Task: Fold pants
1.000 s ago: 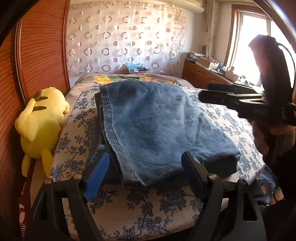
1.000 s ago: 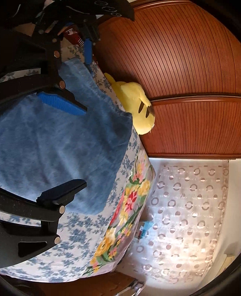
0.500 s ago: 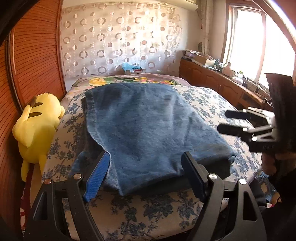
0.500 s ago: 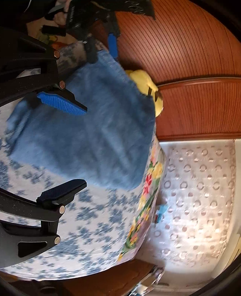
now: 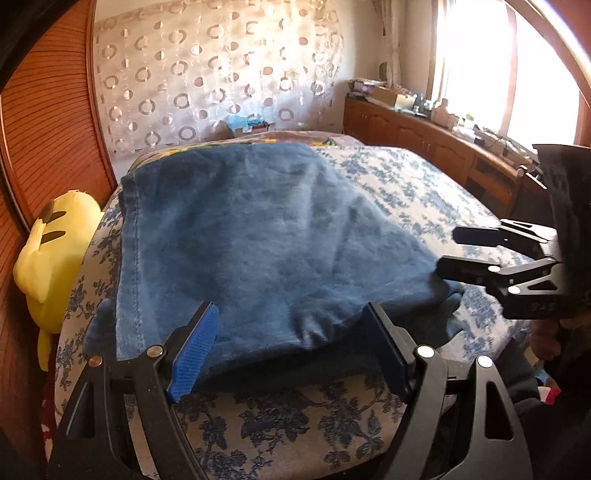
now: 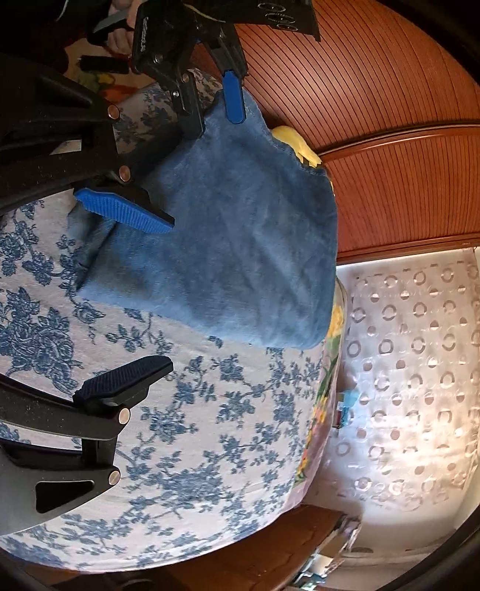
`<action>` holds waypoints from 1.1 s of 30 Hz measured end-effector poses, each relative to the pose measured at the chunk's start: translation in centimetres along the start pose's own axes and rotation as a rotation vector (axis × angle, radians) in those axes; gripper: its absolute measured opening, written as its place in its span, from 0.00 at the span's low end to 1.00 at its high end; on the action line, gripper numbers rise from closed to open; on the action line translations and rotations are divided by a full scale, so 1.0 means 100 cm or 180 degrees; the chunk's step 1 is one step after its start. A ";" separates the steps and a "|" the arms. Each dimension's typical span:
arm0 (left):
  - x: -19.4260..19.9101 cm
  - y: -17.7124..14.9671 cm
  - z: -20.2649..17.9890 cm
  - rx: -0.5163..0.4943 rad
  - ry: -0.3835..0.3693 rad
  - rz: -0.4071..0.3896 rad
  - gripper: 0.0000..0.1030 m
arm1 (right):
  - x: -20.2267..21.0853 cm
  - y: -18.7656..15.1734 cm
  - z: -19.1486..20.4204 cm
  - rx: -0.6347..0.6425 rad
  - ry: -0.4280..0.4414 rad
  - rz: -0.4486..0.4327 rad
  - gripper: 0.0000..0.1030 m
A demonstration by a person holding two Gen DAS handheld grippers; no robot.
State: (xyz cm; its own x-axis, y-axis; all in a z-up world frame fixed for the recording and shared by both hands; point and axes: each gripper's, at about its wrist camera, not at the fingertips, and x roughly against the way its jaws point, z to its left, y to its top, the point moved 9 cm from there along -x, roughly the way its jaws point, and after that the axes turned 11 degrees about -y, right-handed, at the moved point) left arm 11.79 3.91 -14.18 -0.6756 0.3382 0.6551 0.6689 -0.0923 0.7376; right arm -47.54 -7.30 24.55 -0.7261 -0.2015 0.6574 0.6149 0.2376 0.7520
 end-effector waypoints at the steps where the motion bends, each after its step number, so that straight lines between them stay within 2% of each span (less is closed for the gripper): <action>1: 0.000 -0.001 0.003 0.0015 0.0020 0.0005 0.78 | 0.000 -0.002 0.000 -0.0002 0.0005 0.0016 0.69; 12: -0.019 -0.022 0.025 0.0110 0.0160 0.0192 0.78 | -0.011 -0.013 0.002 -0.0048 0.0042 0.0126 0.69; 14: -0.021 -0.024 0.025 0.0088 0.0180 0.0190 0.78 | -0.014 -0.015 0.004 -0.0067 0.0105 0.0145 0.61; 17: -0.023 -0.025 0.026 0.0086 0.0167 0.0184 0.78 | -0.019 -0.018 0.006 -0.0071 0.0153 0.0186 0.55; 25: -0.025 -0.027 0.027 0.0079 0.0145 0.0148 0.78 | -0.026 -0.022 0.004 -0.0135 0.0188 0.0230 0.53; 27: -0.024 -0.027 0.026 0.0082 0.0143 0.0139 0.78 | -0.028 -0.021 0.007 -0.0130 0.0199 0.0222 0.49; 29: -0.024 -0.028 0.026 0.0082 0.0144 0.0128 0.78 | -0.027 -0.022 0.012 -0.0122 0.0270 0.0222 0.37; 33: -0.024 -0.029 0.027 0.0085 0.0148 0.0105 0.78 | -0.026 -0.021 0.015 -0.0047 0.0297 0.0201 0.25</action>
State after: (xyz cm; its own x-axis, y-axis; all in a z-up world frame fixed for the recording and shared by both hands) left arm 12.27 5.90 -18.31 -0.6663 0.2915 0.6863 0.6987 -0.0773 0.7112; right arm -47.39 -5.89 21.23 -0.6543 -0.2744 0.7047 0.6635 0.2388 0.7090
